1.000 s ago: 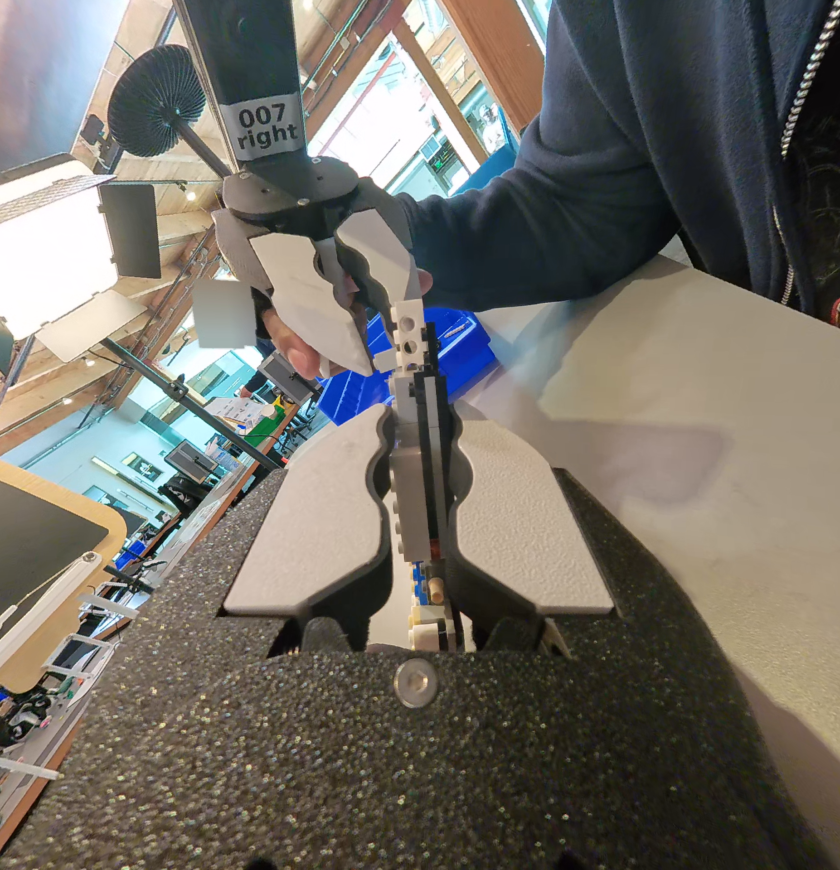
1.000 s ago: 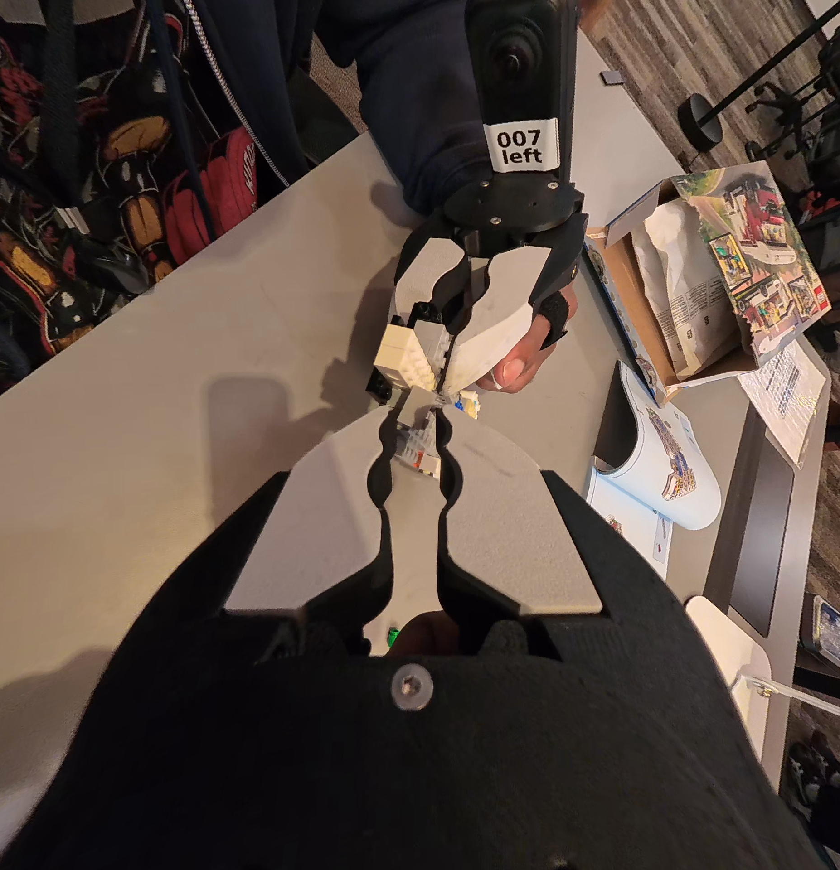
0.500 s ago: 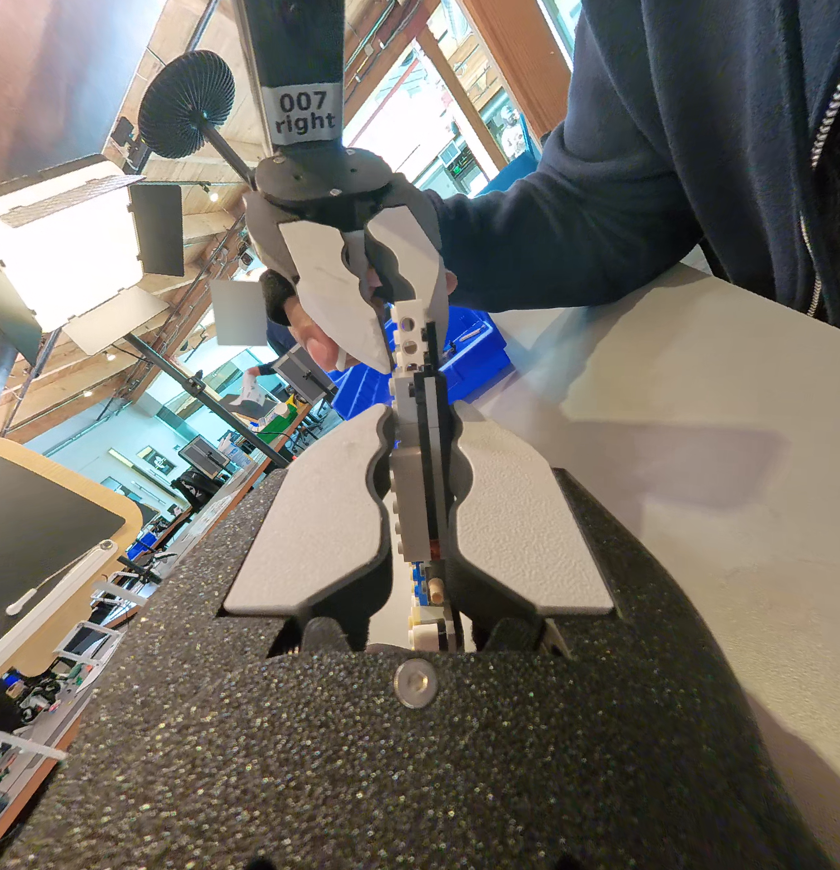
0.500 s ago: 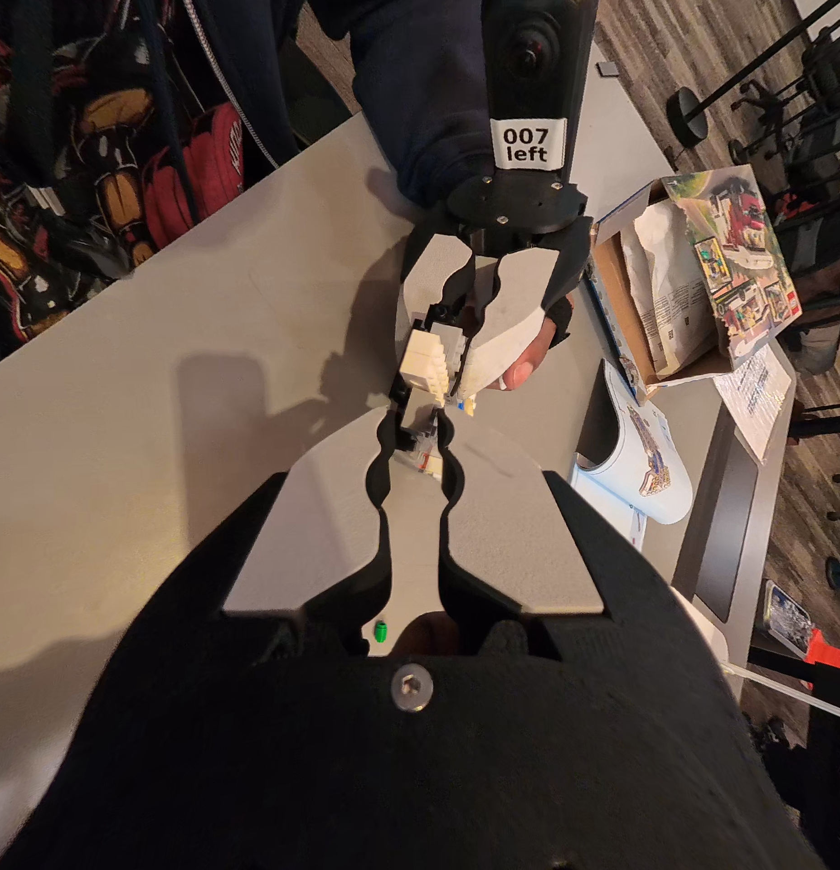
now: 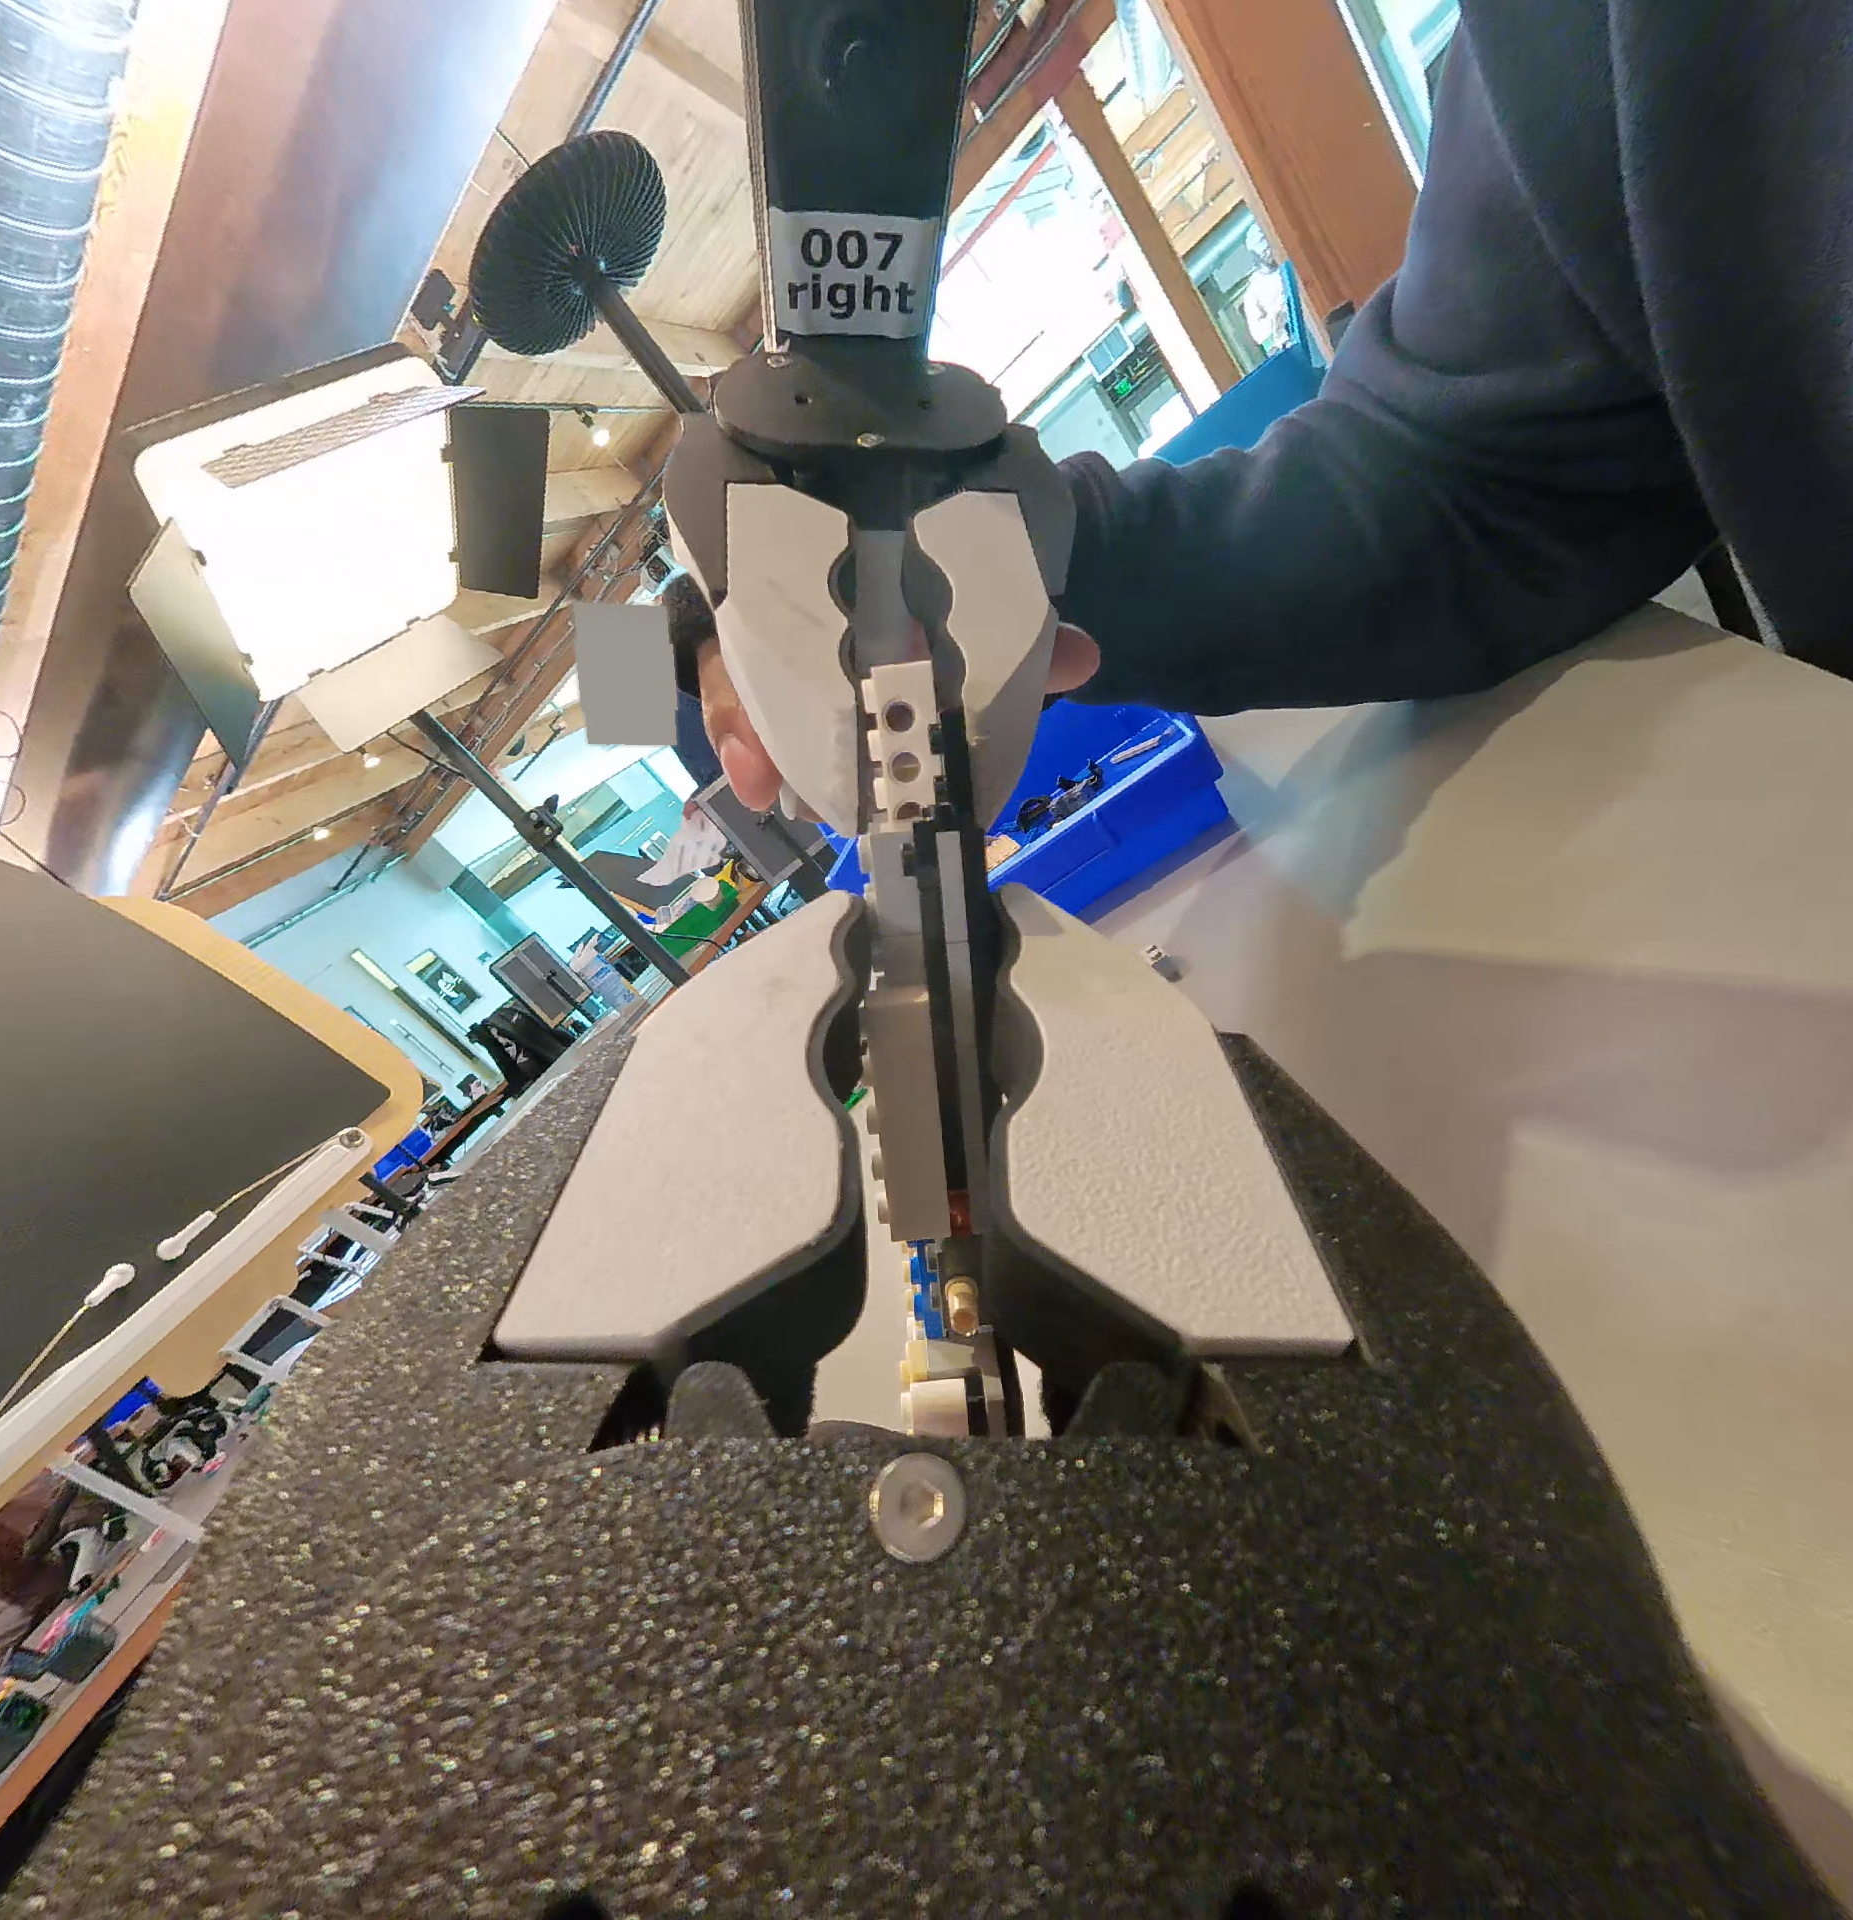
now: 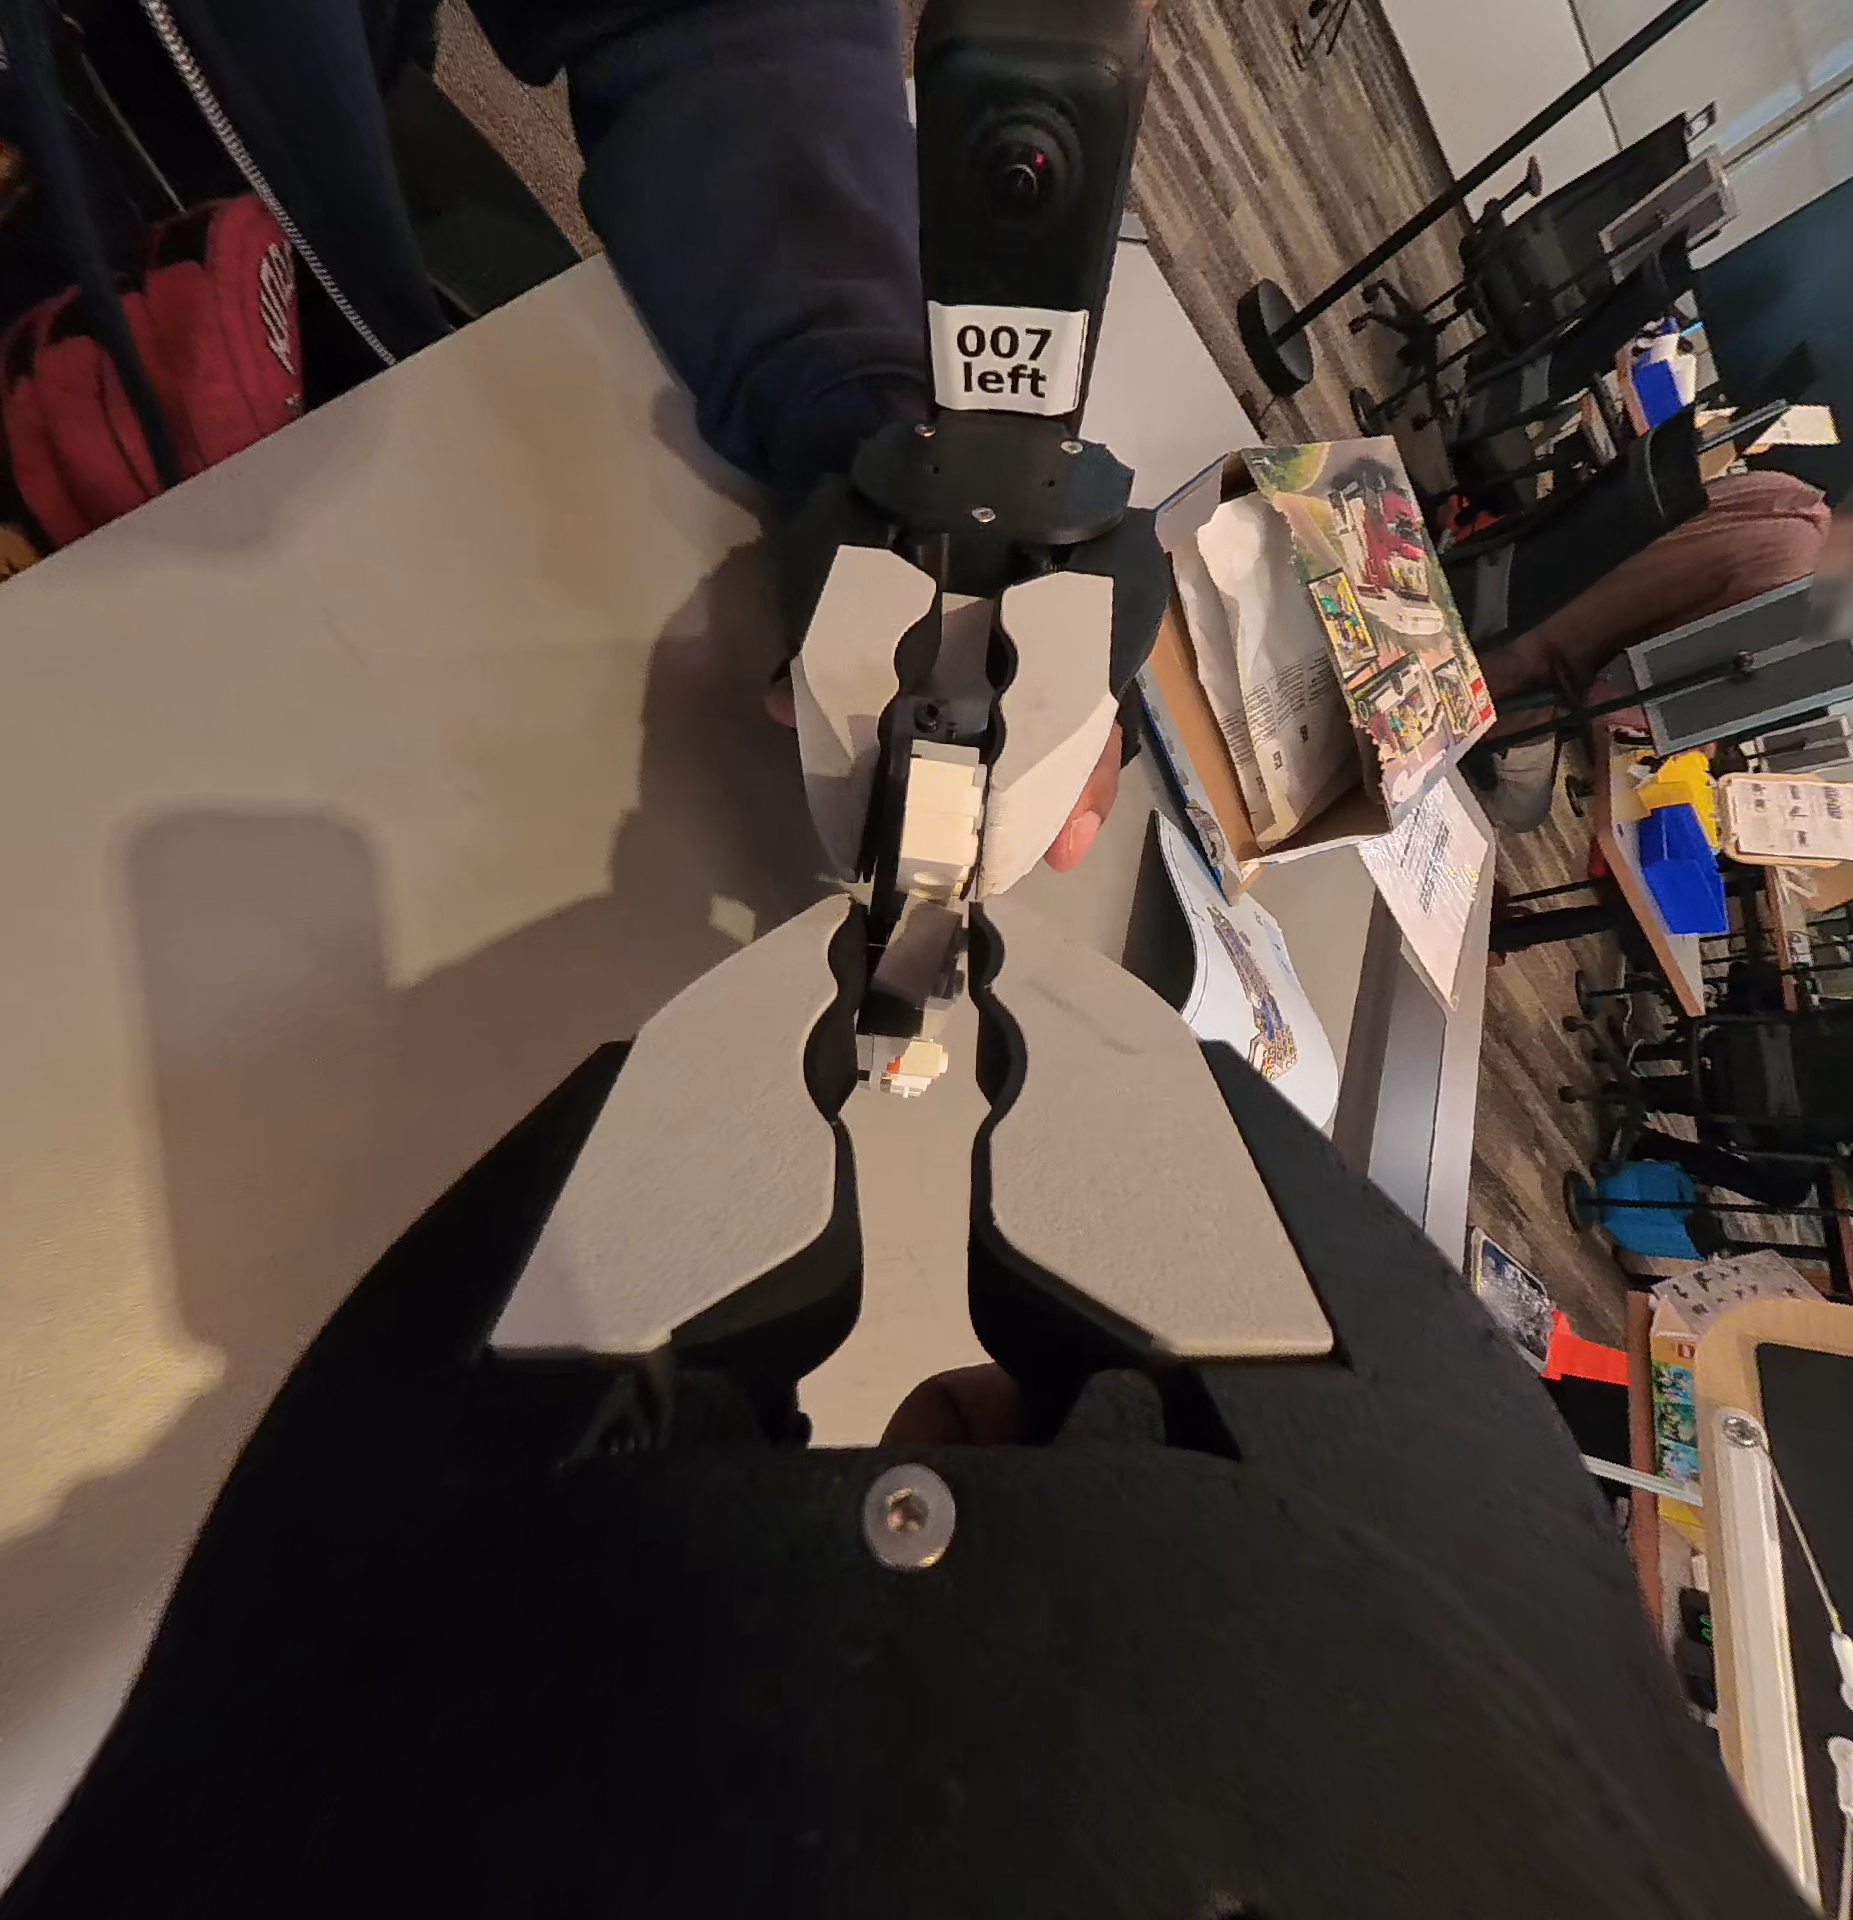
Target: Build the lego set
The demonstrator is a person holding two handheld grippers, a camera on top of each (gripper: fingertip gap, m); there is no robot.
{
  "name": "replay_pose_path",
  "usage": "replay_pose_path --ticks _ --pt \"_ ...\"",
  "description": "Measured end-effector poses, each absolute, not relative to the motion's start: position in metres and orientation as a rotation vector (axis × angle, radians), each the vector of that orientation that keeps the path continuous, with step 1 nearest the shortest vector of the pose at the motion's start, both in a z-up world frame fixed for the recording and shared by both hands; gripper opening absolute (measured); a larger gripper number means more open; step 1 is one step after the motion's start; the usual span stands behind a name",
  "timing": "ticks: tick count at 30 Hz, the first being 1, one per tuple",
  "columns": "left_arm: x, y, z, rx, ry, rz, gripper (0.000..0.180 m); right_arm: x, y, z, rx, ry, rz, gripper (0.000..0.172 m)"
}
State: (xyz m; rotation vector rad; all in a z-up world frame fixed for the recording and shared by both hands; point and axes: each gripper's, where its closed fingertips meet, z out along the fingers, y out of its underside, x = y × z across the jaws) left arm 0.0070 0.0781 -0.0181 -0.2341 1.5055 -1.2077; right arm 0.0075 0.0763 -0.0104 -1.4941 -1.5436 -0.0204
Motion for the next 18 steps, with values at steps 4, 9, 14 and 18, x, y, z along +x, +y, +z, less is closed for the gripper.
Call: replay_pose_path --ticks 4,9,14,18 --pt "0.0071 0.0775 -0.0188 -0.230 1.510 -1.199 0.020 0.0074 0.0751 -0.0114 -1.489 -1.565 -0.046 0.017" --pt "0.0070 0.0800 -0.0172 -0.241 1.500 -1.205 0.020 0.0074 0.0774 -0.0090 -1.479 -1.554 -0.063 0.017" --pt "0.0037 0.0777 -0.0152 -0.228 1.496 -1.239 0.020 0.0025 0.0743 -0.0058 -1.446 -1.537 -0.009 0.017" --pt "0.0019 0.0749 -0.0144 -0.222 1.498 -1.269 0.020 0.0003 0.0713 -0.0047 -1.424 -1.526 0.043 0.017"
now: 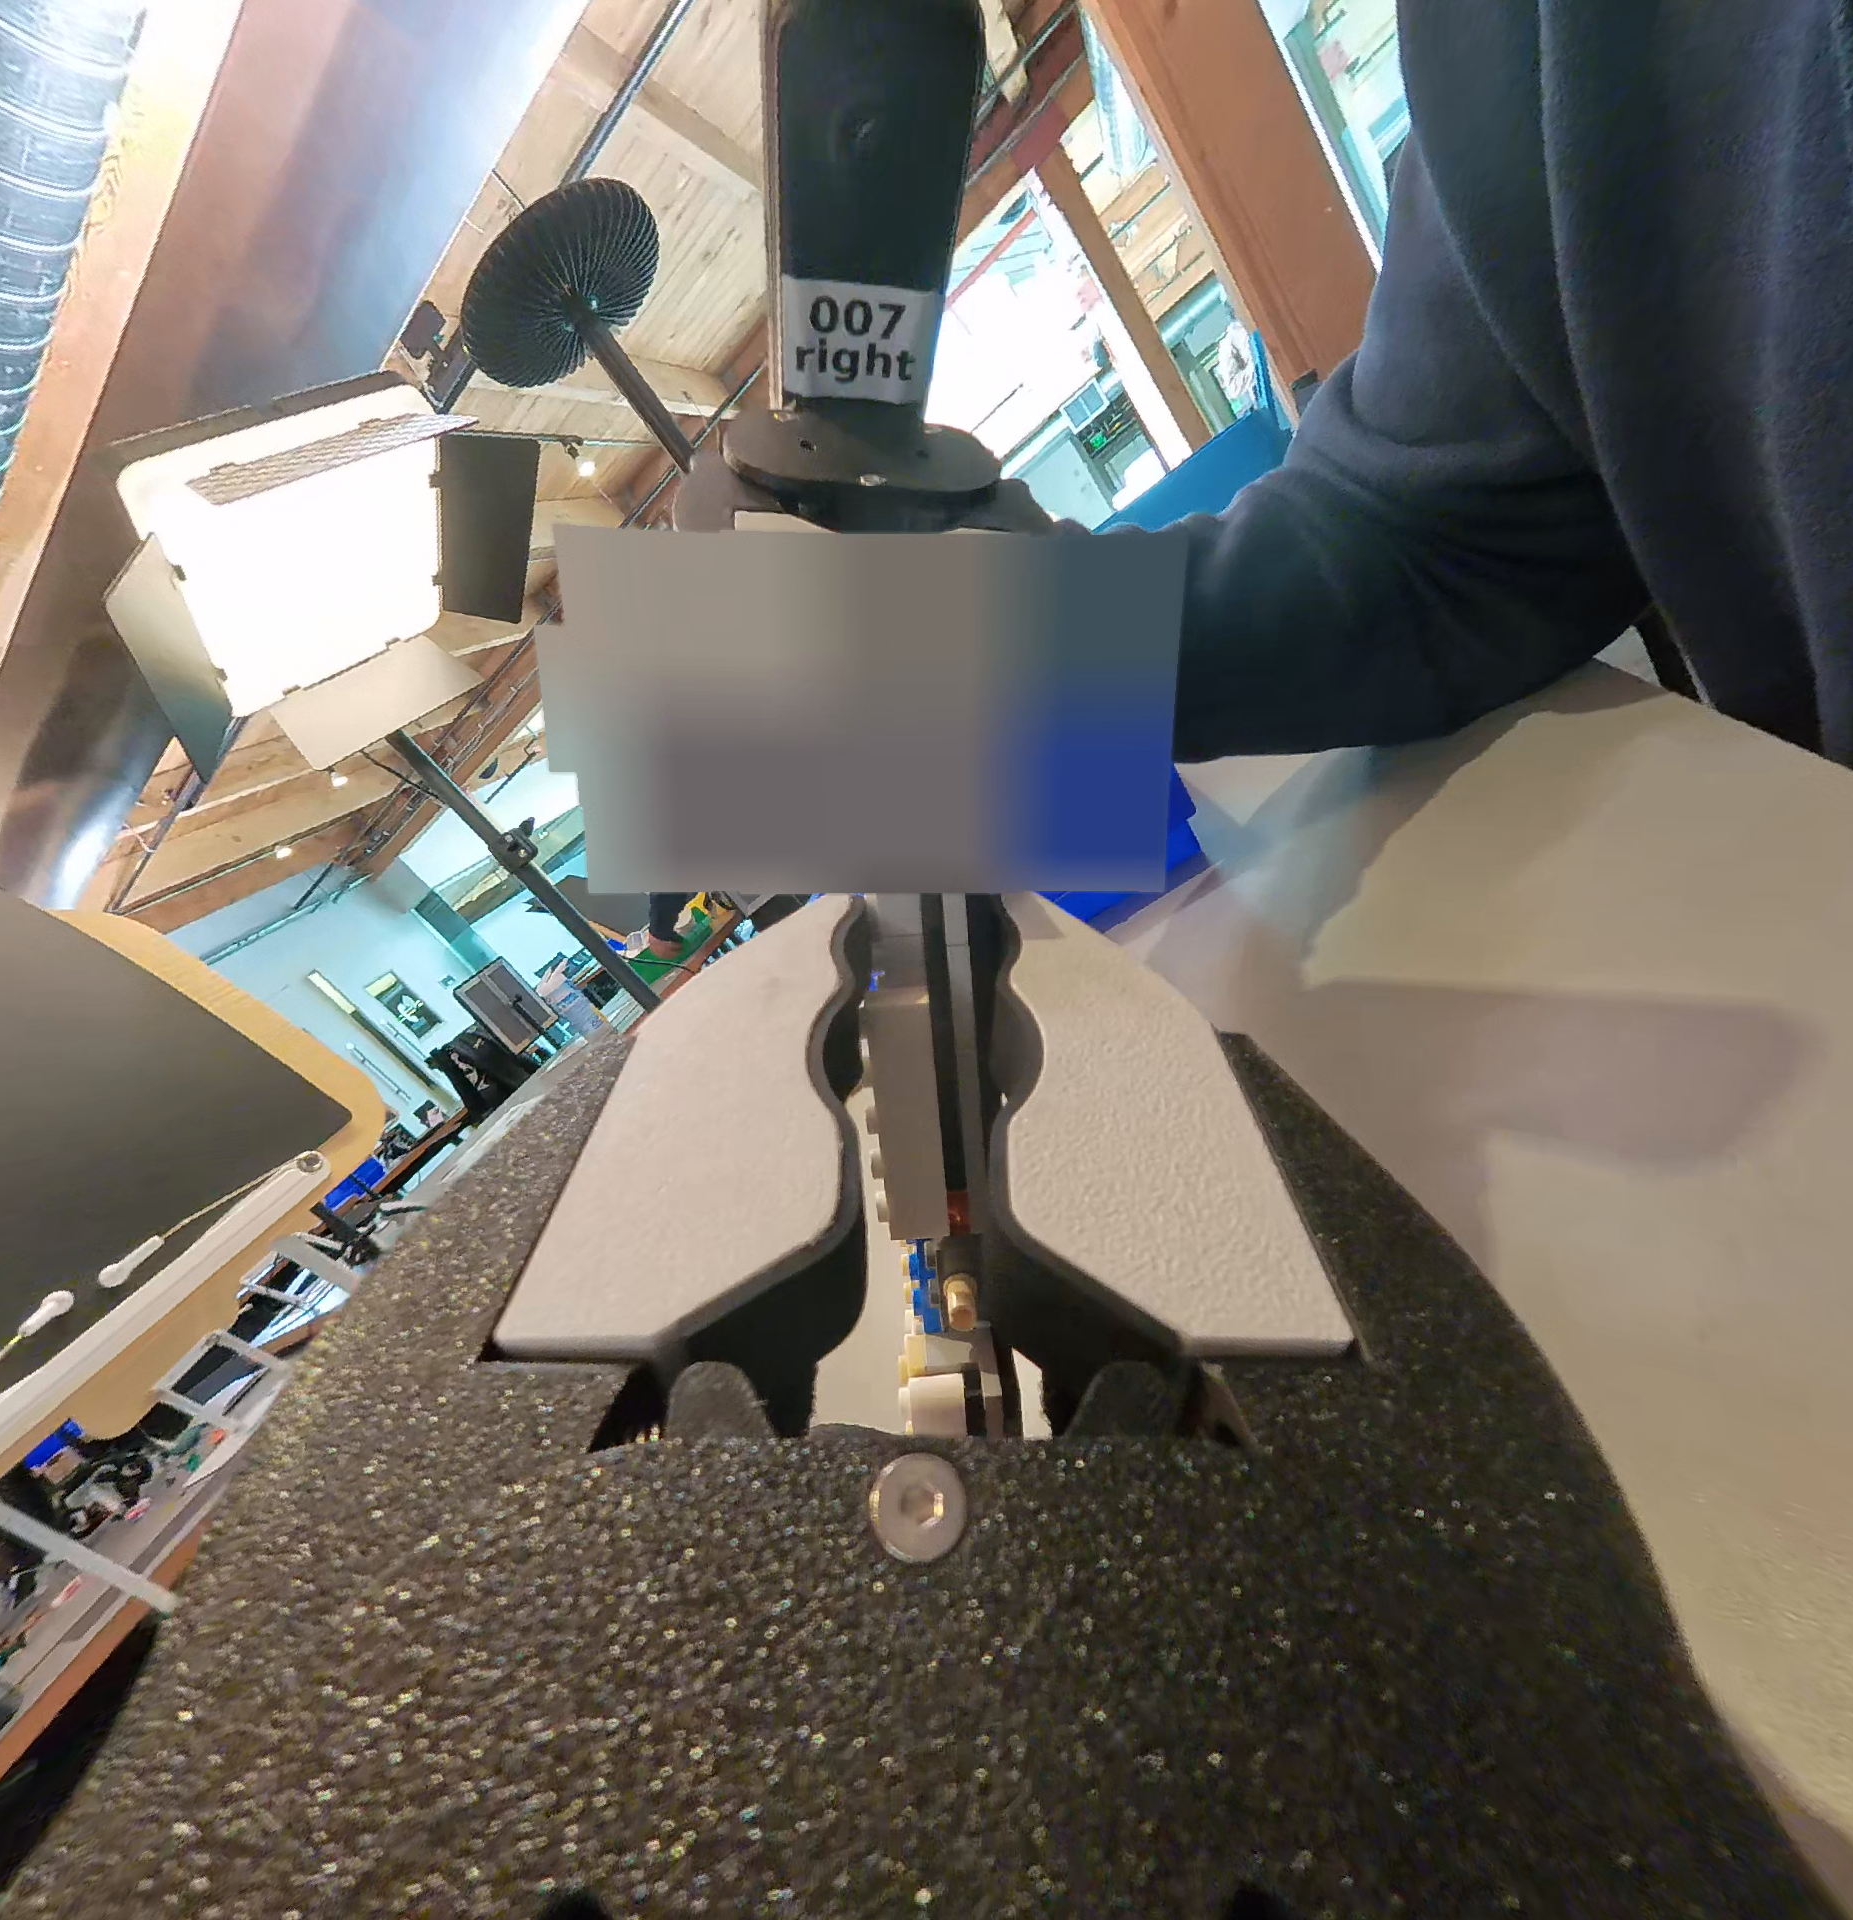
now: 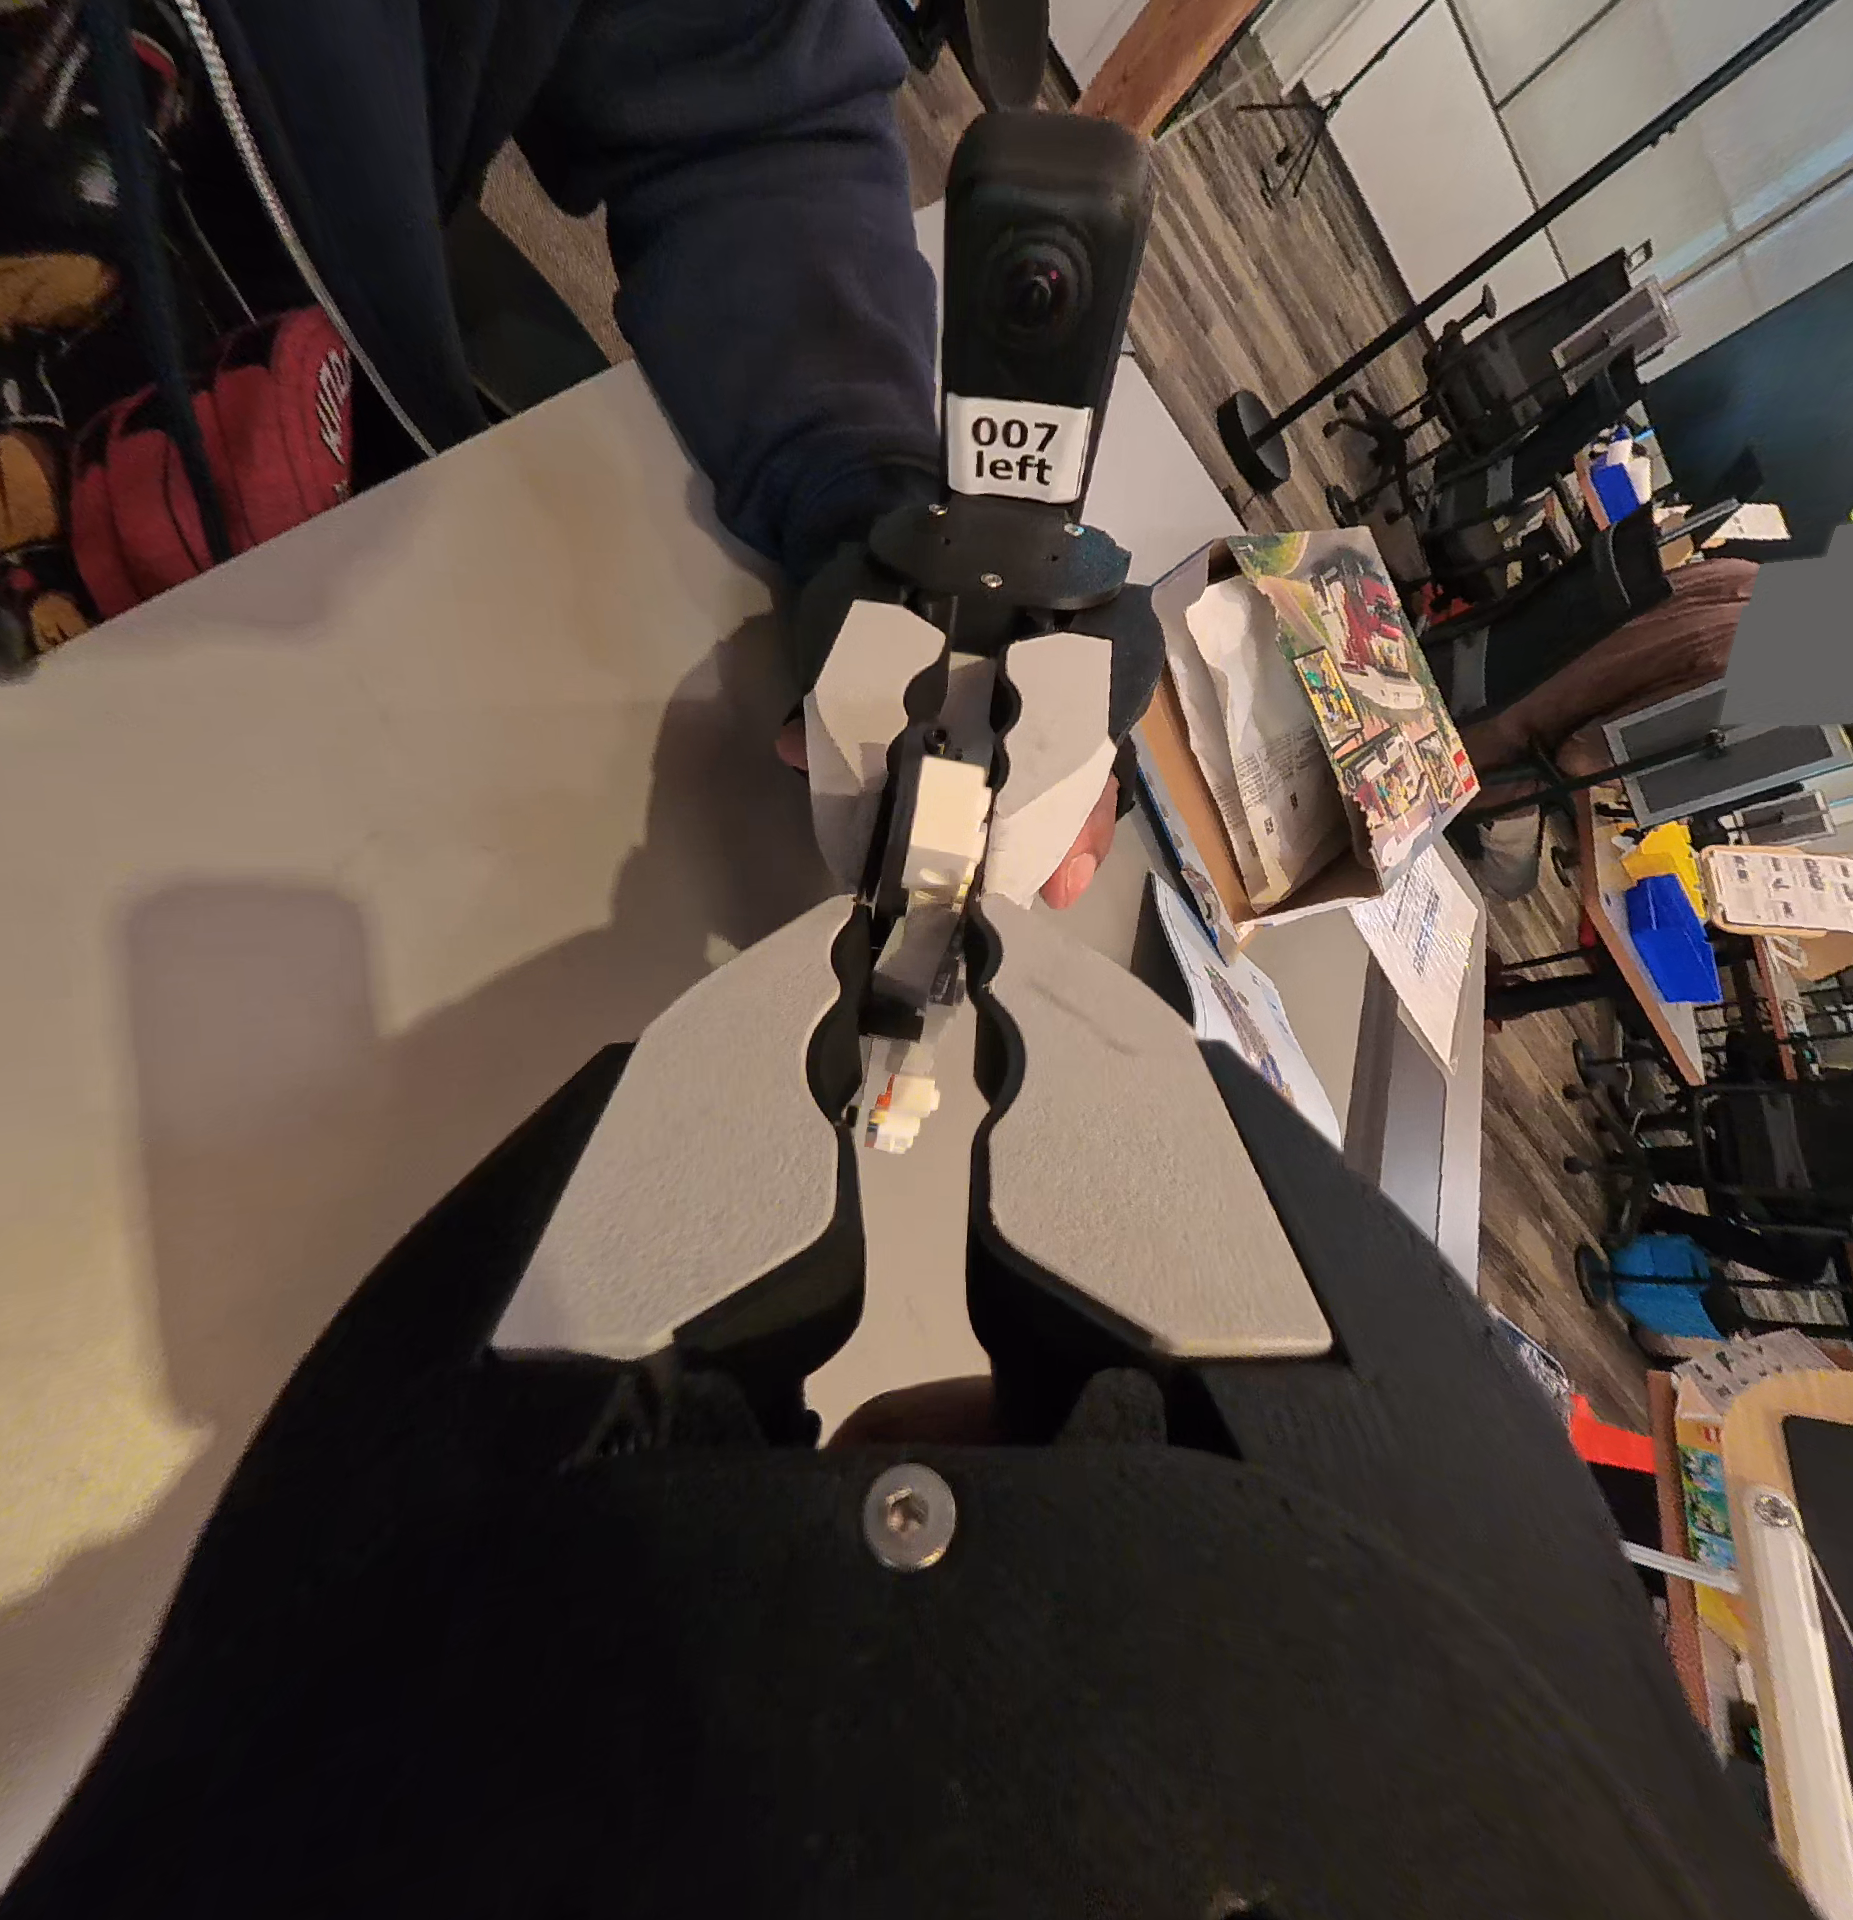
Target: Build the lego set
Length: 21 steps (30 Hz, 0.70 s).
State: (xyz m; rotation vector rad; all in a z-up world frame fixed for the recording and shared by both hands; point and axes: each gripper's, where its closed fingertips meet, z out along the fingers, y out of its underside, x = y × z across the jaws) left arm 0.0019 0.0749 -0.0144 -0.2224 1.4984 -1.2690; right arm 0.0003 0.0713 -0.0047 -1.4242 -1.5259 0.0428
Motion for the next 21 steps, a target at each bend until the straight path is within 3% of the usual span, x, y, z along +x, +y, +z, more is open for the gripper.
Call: replay_pose_path --ticks 21 --pt "-0.001 0.076 -0.007 -0.213 1.464 -1.266 0.020 0.003 0.076 0.009 -1.388 -1.454 0.001 0.032"
